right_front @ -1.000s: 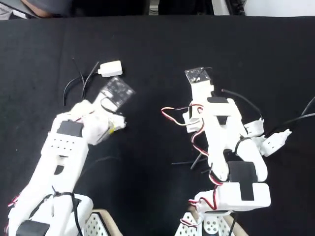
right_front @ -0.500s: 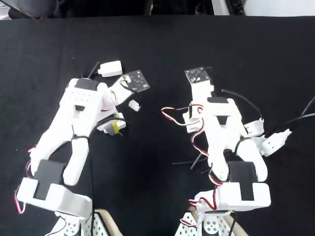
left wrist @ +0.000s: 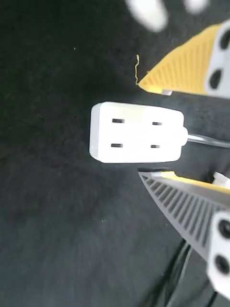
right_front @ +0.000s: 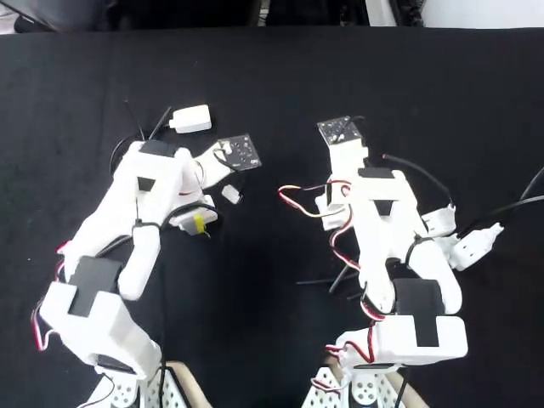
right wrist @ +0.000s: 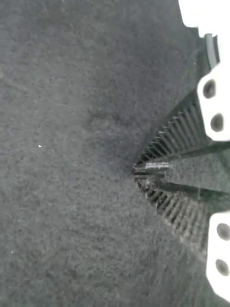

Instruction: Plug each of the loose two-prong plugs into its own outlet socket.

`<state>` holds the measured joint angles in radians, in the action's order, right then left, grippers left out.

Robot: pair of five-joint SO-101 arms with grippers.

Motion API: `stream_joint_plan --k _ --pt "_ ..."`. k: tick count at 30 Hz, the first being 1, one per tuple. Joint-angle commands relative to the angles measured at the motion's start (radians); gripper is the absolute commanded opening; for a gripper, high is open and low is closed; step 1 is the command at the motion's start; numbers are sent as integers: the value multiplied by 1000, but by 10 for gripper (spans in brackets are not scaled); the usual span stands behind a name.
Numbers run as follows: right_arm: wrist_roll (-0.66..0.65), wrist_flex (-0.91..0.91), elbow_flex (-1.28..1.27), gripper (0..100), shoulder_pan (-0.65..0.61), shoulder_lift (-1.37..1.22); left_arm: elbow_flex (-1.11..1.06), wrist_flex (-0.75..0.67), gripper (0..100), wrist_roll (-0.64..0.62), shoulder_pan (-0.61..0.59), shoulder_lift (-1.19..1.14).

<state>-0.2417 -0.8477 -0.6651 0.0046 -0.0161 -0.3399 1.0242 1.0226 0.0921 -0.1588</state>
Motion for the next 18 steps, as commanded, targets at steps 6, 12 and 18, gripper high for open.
stream_joint_plan --k 6,12,18 --pt "-9 -5 45 12 17 4 8 -32 255 3 -19 -46" --pt "-9 -5 45 12 17 4 8 21 149 -46 -7 -8" --pt "-9 -5 45 12 17 4 -10 54 116 -95 10 12"
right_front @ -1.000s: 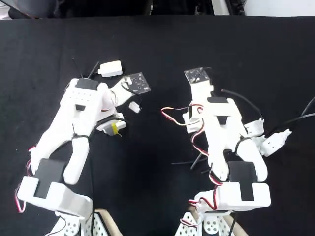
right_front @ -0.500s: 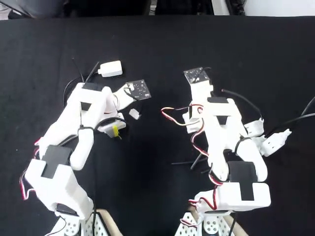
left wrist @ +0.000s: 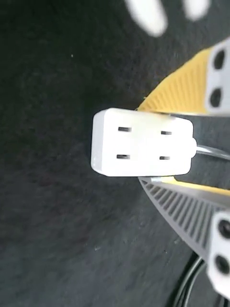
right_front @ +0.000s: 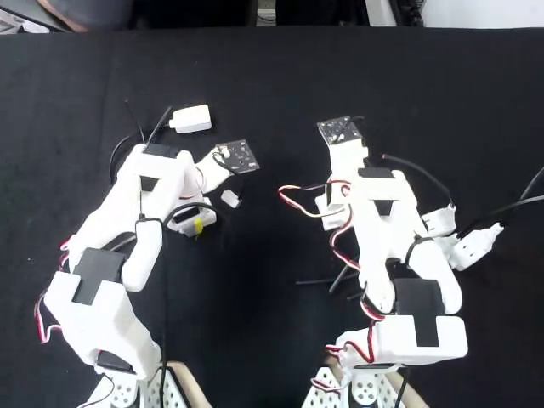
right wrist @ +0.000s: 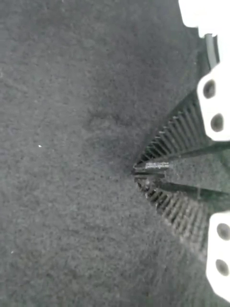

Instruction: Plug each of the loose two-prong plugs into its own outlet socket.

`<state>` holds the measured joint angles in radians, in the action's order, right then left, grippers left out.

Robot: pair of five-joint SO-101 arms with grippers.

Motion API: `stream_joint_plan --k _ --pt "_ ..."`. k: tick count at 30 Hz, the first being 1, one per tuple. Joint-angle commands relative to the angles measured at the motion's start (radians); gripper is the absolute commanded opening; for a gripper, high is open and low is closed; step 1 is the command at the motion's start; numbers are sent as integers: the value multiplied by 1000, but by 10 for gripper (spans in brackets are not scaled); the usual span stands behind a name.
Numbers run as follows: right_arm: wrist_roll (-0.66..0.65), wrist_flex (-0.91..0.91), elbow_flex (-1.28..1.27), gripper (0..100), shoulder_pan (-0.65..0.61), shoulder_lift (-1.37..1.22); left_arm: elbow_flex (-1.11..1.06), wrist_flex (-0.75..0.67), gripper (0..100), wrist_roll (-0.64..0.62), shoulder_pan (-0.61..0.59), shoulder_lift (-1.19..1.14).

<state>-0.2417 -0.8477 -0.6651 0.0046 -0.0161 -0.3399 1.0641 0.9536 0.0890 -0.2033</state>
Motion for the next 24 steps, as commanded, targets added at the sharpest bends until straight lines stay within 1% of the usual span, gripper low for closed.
stream_joint_plan --k 1,5,8,10,13,14,16,20,21,24 --pt "-9 -5 45 12 17 4 -15 17 116 -37 16 58" --pt "-9 -5 45 12 17 5 -25 25 116 -120 38 58" --pt "-9 -6 45 12 17 5 -36 68 116 -180 61 63" --pt "-9 -6 45 12 17 5 -51 94 116 -229 76 87" --pt "-9 -8 45 12 17 5 -128 97 116 -287 107 167" --pt "-9 -8 45 12 17 5 -162 92 116 -302 119 206" --pt "-9 -8 45 12 17 5 -240 40 117 -342 136 293" --pt "-9 -8 45 12 17 5 -375 -64 120 -408 128 439" --pt "-9 -8 45 12 17 5 -397 -69 121 -407 122 456" --pt "-9 -8 45 12 17 4 -426 -25 132 -408 124 471"
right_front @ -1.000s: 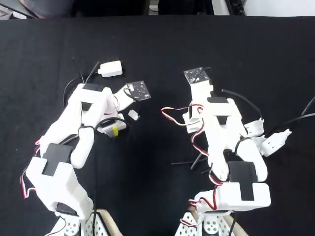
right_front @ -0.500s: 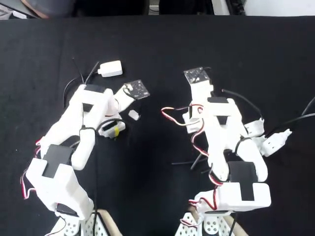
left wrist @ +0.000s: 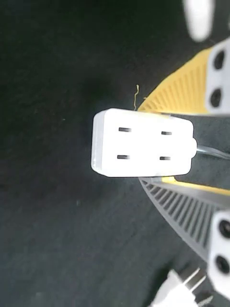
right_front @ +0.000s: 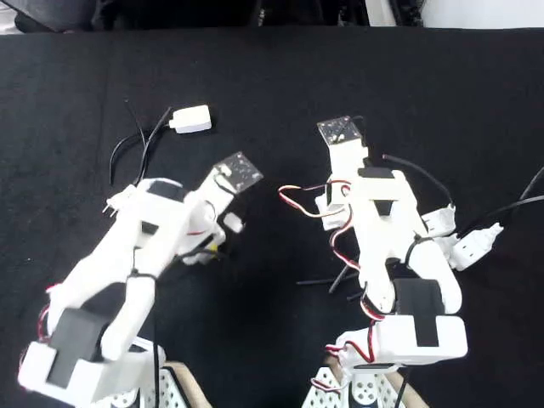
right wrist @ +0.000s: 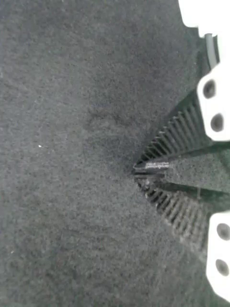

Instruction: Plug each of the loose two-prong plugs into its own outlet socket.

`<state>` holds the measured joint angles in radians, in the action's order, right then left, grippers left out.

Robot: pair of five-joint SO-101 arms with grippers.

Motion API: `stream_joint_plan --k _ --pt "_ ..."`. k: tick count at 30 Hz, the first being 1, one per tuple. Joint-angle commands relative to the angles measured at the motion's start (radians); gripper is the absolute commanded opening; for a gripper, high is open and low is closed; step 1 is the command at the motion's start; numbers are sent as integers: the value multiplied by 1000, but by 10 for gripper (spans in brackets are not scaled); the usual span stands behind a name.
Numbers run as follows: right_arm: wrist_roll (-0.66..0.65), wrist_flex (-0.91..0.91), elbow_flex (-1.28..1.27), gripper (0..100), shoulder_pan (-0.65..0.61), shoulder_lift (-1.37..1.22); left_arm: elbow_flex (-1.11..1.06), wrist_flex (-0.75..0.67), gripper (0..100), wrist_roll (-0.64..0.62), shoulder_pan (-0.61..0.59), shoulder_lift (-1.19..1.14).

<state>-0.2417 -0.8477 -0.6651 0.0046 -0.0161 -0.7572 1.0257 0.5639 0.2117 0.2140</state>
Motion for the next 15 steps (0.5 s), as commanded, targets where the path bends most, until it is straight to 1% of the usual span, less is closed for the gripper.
stream_joint_plan --k 1,3,5,7,12,15 --pt "-9 -8 45 12 17 4 -12 28 157 -21 1 54" --pt "-9 -8 45 12 17 4 -15 37 232 -51 -10 54" --pt "-9 -8 45 12 17 2 -15 29 283 -130 -44 64" --pt "-9 -8 45 12 17 1 -4 29 285 -164 -65 64" --pt "-9 -8 45 12 17 1 5 37 285 -169 -71 68" --pt "-9 -8 45 12 17 1 -8 52 285 -169 -82 118"
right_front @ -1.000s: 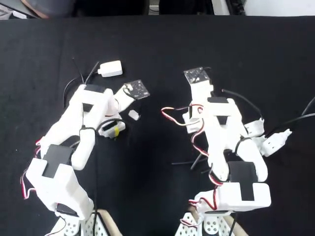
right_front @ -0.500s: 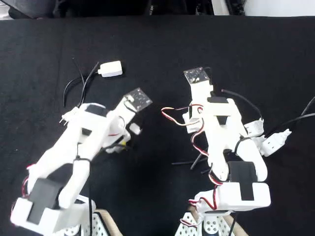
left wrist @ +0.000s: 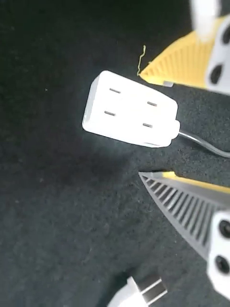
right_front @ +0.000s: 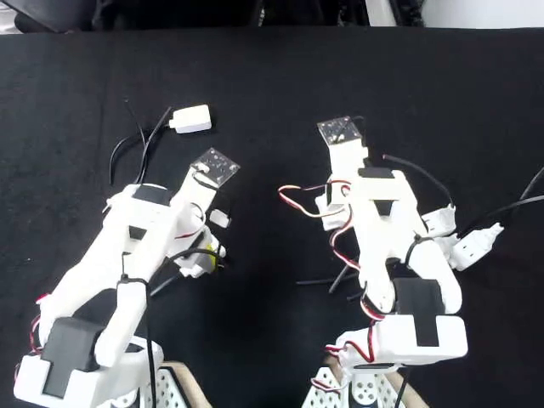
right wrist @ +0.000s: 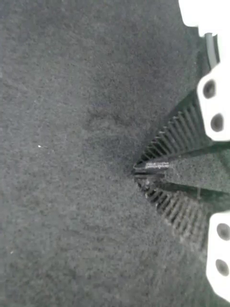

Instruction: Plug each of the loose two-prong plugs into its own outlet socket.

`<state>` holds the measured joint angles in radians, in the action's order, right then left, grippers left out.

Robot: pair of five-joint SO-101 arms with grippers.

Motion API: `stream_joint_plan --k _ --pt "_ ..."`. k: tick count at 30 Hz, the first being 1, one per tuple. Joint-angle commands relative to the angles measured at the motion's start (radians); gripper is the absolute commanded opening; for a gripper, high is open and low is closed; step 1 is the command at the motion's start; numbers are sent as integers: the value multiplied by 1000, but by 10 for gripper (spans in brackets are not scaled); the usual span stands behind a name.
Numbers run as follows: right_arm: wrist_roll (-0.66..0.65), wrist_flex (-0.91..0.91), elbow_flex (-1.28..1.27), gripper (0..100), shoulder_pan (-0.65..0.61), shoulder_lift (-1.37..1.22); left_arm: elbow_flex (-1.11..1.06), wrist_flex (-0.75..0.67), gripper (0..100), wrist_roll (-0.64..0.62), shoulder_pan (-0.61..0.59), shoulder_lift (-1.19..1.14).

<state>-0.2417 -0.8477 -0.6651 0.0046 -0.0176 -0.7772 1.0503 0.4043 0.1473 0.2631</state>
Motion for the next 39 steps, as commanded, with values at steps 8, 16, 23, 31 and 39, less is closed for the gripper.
stream_joint_plan --k 8,16,23,31,39 --pt "-9 -8 45 12 17 5 -173 92 284 -49 -113 562" --pt "-91 -12 64 12 6 28 -461 89 284 -58 -380 1096" --pt "-101 -89 36 12 -77 219 -682 98 284 -83 -579 1435" --pt "-83 -150 48 12 -270 395 -727 161 284 -123 -630 1548" --pt "26 -422 487 12 -404 208 -713 230 284 -123 -691 1548"
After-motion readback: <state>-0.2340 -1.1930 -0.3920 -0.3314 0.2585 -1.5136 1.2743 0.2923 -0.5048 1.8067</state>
